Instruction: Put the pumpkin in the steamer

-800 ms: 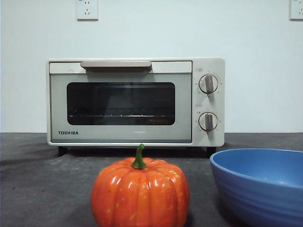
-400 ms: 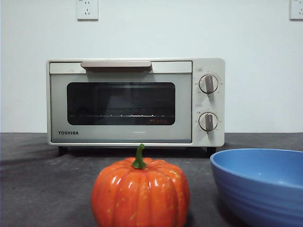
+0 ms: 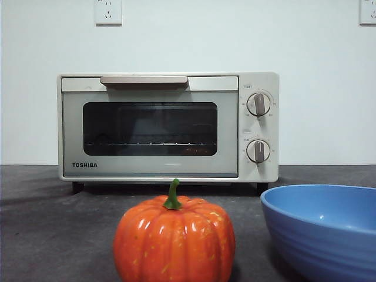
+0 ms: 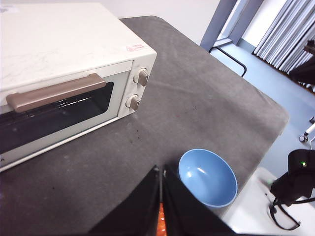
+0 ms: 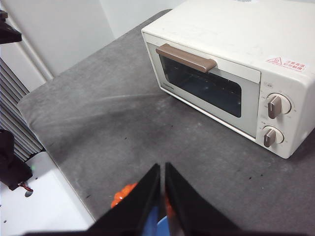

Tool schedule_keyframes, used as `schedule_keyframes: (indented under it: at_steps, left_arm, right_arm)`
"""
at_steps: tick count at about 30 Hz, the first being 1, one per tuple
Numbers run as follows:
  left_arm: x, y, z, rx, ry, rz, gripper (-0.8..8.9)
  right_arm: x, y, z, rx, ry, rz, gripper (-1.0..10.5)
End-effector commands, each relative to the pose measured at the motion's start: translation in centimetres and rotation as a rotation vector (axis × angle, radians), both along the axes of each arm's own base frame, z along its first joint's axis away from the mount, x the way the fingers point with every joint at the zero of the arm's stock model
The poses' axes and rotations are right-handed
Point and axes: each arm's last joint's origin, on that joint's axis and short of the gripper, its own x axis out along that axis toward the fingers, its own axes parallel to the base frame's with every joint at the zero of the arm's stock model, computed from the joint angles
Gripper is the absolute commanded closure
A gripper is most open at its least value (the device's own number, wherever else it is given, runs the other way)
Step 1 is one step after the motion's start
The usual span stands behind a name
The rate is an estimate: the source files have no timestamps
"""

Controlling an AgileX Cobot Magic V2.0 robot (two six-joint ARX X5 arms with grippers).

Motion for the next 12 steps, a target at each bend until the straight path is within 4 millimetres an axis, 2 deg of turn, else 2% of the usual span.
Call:
schedule_keyframes:
  at_steps: [1, 4, 6, 12]
  left_arm:
    - [0.15, -0.1, 0.64, 0.018, -0.059, -0.023, 7.94]
    - [0.43, -0.19, 0.69, 0.016, -0.065, -0.023, 7.94]
    - [0.6, -0.24, 0.74, 0.015, -0.069, -0.022, 7.94]
    - [0.89, -0.33, 0.51, 0.017, -0.035, -0.02, 7.95]
  right_arm:
    - [0.01, 0.04, 0.45, -0.001, -0.026, 0.009, 9.3]
    - [0.0, 0.03, 0.44, -0.002, -0.024, 0.006, 9.3]
    - [0.01, 0.01, 0.43, 0.002, -0.016, -0.003, 8.8]
    - [0.03, 0.0, 0.42, 0.042, 0.04, -0.037, 4.9]
